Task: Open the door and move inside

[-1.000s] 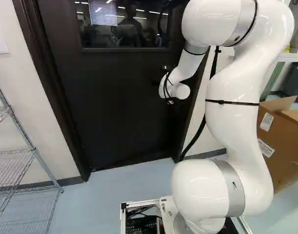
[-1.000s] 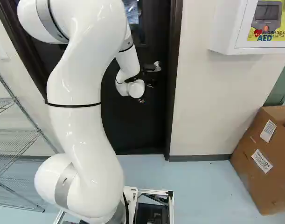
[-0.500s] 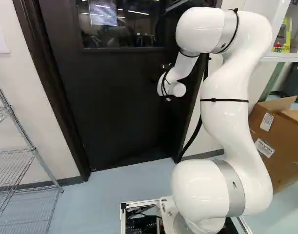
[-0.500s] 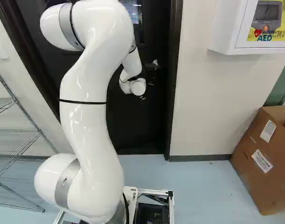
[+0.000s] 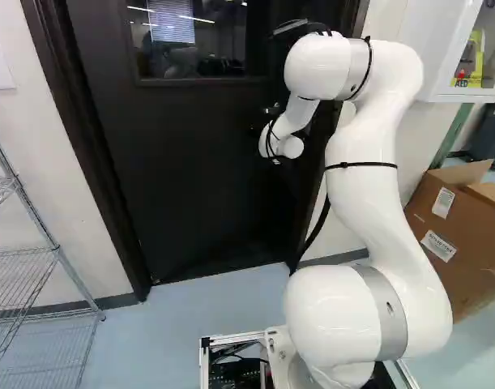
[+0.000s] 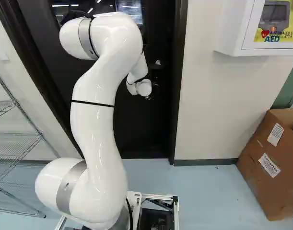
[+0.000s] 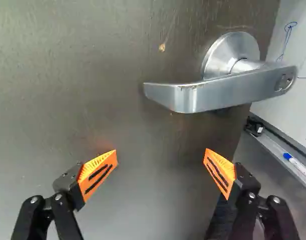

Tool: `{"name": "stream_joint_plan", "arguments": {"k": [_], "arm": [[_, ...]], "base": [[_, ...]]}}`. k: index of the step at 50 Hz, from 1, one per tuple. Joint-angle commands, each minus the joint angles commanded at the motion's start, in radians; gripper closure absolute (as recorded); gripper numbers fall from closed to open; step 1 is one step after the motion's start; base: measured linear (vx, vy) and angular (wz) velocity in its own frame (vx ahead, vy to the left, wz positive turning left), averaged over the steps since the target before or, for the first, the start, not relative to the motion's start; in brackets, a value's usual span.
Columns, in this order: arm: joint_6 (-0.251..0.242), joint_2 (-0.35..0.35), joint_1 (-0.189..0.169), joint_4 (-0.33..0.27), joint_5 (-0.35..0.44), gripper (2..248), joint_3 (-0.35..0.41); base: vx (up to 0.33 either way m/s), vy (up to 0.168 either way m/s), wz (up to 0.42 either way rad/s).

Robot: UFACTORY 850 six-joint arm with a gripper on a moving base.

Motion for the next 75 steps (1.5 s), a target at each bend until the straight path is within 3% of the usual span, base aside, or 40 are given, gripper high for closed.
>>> {"name": "stream_joint_plan", "arguments": {"k": [27,40,75], "arm": [[0.0,-0.135,0.007,-0.164,0.016,3,-0.188],[0.0,-0.175,0.01,-0.183,0.02,3,-0.246],[0.0,-0.026,0.004,-0.132,0.003,3,-0.035]], "base": [[0.0,0.0,0.0],[0.0,0.0,0.0],[0.0,0.0,0.0]]}}
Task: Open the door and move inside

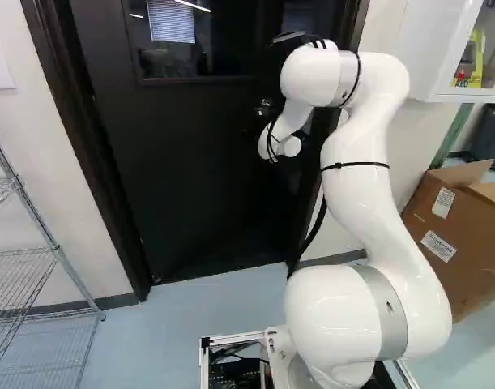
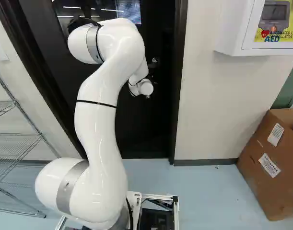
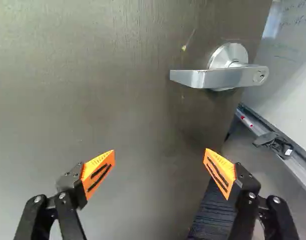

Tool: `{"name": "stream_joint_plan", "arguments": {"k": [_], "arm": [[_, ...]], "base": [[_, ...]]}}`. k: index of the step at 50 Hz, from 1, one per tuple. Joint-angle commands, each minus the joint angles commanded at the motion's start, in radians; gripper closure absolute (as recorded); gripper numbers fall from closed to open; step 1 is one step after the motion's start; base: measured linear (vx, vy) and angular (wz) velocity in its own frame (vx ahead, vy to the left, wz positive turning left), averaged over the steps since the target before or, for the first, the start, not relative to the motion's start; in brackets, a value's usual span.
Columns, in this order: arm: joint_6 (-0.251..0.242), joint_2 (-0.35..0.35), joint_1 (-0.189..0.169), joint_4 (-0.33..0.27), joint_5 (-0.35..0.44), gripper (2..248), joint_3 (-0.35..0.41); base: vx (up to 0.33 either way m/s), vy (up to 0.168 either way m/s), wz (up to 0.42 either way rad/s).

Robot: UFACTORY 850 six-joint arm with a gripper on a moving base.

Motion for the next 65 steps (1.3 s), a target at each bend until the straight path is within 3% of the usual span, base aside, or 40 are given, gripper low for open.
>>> {"name": "stream_joint_plan", "arguments": {"k": [65], "arm": [[0.0,0.294,0.056,0.24,-0.162,3,0.388]], "base": [[0.0,0.0,0.0]]}}
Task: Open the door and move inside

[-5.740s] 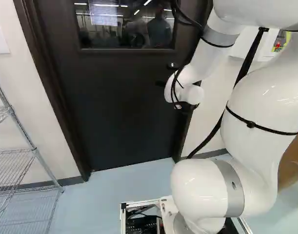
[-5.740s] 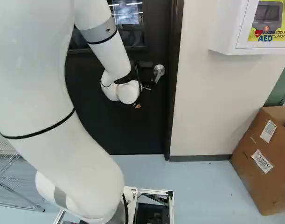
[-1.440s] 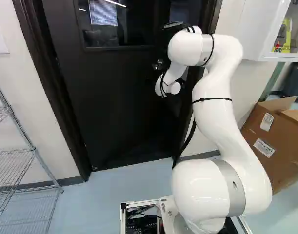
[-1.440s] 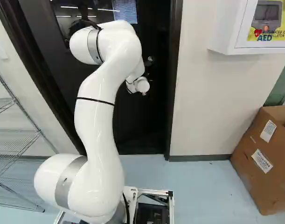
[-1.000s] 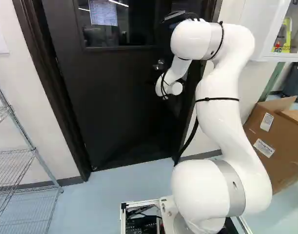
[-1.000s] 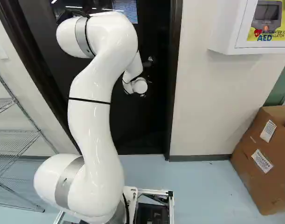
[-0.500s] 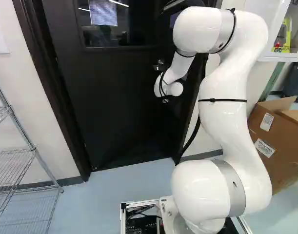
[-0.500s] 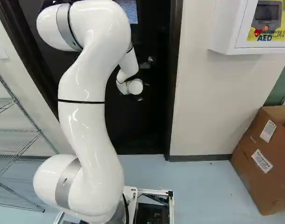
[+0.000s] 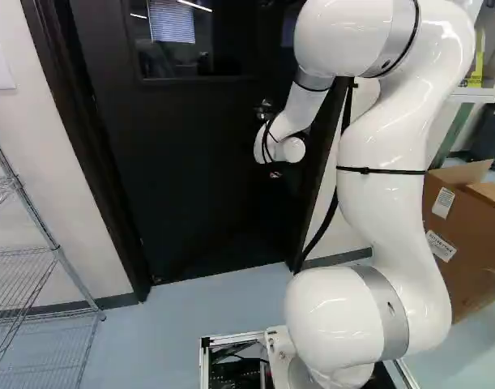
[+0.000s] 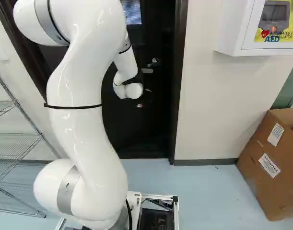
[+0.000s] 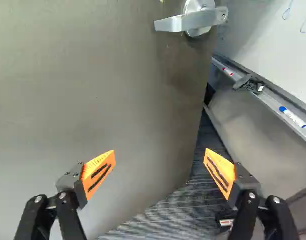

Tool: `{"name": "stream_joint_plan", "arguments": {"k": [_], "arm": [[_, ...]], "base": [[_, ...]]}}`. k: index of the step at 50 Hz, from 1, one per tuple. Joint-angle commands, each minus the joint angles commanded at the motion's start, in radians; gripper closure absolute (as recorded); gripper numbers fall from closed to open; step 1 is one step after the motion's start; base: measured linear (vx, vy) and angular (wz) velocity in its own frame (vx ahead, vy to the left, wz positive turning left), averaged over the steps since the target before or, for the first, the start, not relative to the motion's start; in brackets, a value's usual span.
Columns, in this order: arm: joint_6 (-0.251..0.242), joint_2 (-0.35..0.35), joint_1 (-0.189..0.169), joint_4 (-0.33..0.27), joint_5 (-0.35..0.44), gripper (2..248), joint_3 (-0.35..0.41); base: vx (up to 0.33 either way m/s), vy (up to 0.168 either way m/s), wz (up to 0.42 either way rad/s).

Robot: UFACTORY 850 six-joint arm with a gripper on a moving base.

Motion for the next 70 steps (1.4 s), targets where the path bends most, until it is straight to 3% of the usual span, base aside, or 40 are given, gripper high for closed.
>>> {"name": "stream_joint_plan", "arguments": {"k": [26,70], "arm": [[0.0,0.116,-0.012,0.06,-0.028,3,0.142],[0.0,0.283,-0.117,0.06,-0.028,3,0.333]], "base": [[0.0,0.0,0.0],[0.0,0.0,0.0]]}}
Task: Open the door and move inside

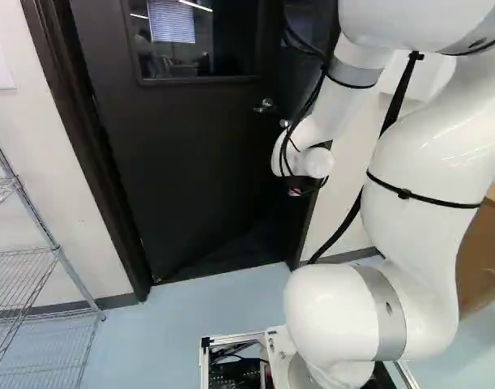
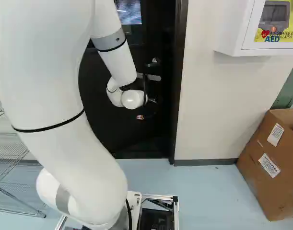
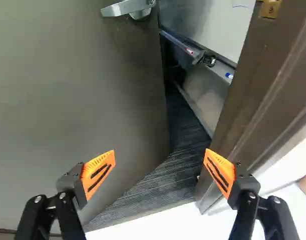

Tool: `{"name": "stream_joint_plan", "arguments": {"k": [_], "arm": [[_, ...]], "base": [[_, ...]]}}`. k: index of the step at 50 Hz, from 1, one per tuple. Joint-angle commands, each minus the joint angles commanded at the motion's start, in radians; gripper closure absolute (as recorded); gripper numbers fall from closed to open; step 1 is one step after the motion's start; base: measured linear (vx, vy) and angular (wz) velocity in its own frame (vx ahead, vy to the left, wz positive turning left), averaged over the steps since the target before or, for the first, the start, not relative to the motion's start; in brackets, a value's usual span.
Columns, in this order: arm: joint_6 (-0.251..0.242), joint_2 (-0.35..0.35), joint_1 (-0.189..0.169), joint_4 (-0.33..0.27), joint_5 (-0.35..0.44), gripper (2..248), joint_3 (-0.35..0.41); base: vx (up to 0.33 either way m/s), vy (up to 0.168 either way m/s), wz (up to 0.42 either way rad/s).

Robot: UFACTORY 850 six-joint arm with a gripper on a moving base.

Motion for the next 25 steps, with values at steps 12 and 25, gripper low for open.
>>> {"name": "stream_joint_plan", "arguments": {"k": [12,25], "arm": [[0.0,0.043,-0.02,0.0,0.0,3,0.046],[0.0,0.055,-0.023,0.0,0.0,3,0.059]], "base": [[0.0,0.0,0.0],[0.0,0.0,0.0]]}}
